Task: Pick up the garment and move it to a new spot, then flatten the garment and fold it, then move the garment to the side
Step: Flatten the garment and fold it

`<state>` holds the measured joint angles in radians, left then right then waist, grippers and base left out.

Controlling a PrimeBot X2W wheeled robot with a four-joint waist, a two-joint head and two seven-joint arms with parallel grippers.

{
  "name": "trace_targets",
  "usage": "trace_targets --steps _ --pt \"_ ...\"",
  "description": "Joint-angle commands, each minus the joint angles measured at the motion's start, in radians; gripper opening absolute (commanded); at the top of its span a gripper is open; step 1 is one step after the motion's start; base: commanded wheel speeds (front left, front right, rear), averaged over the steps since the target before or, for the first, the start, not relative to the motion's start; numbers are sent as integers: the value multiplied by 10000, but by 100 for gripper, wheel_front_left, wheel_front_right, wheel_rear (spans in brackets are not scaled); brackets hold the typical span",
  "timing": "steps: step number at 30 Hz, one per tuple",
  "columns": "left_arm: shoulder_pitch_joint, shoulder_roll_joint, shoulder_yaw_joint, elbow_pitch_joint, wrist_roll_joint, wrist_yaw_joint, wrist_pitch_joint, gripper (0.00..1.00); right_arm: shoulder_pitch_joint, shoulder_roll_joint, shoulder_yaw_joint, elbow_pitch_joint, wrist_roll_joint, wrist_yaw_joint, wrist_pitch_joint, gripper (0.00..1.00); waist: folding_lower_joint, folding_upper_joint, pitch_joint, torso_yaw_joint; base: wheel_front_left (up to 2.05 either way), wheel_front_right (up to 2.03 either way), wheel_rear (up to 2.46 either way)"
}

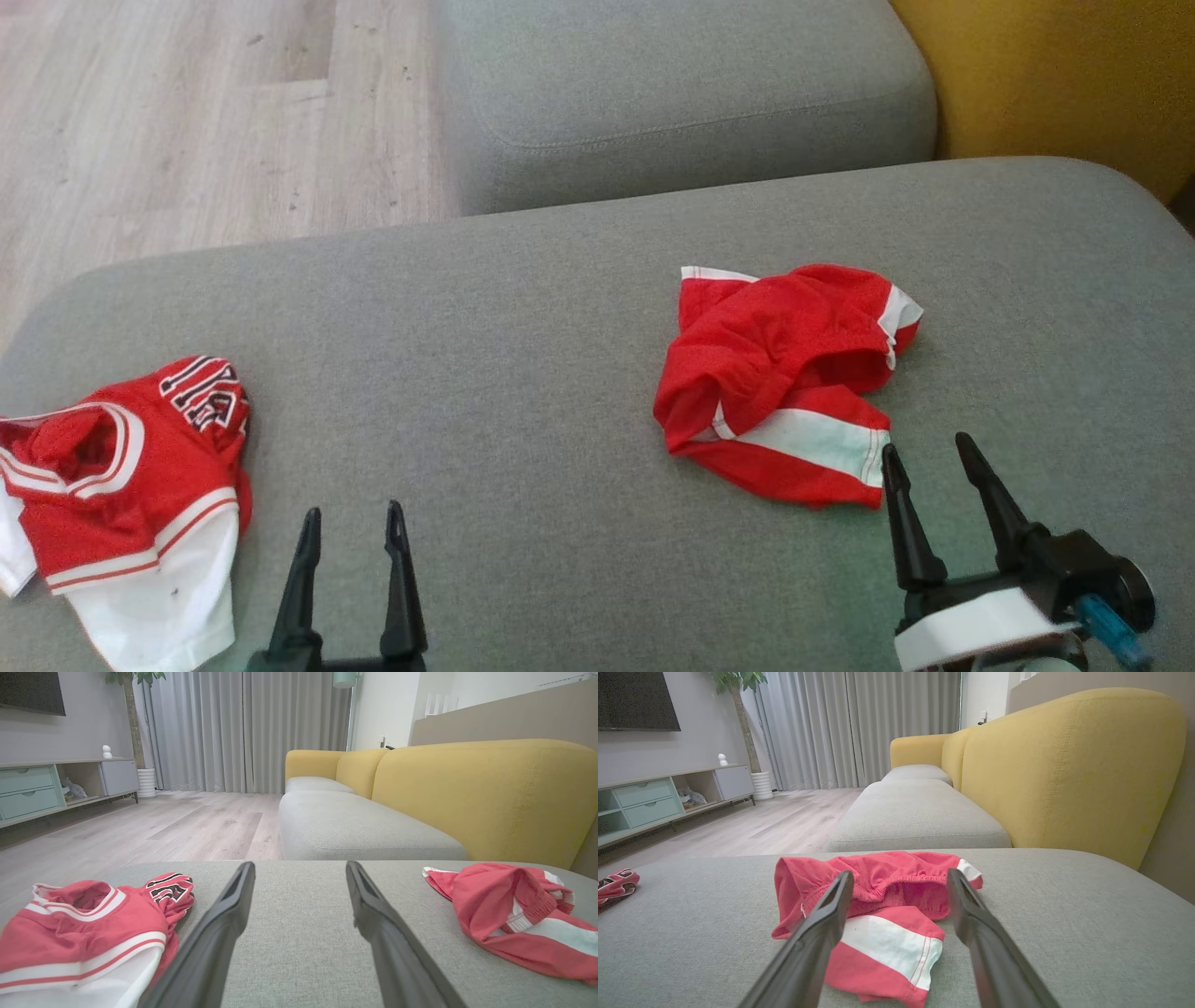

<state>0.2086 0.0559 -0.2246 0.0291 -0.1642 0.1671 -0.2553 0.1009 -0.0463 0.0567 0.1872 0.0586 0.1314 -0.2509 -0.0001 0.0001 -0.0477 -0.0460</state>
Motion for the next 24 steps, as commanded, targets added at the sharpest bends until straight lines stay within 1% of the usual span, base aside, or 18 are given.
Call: trace_targets --steps 1,9,24 --pt "-374 -55 261 -283 91 15 -64 100 -233 -39 253 -323 -100 -7 -109 100 1 -1 -17 20 0 0 0" --pt "-251 -56 158 -35 271 -72 -64 100 -204 -39 373 -186 -173 -7 -109 100 1 -1 -178 89 0 0 0" --pt "-168 -56 41 78 436 -23 -64 100 -95 -39 427 95 -80 -7 -109 100 1 -1 -316 263 0 0 0"
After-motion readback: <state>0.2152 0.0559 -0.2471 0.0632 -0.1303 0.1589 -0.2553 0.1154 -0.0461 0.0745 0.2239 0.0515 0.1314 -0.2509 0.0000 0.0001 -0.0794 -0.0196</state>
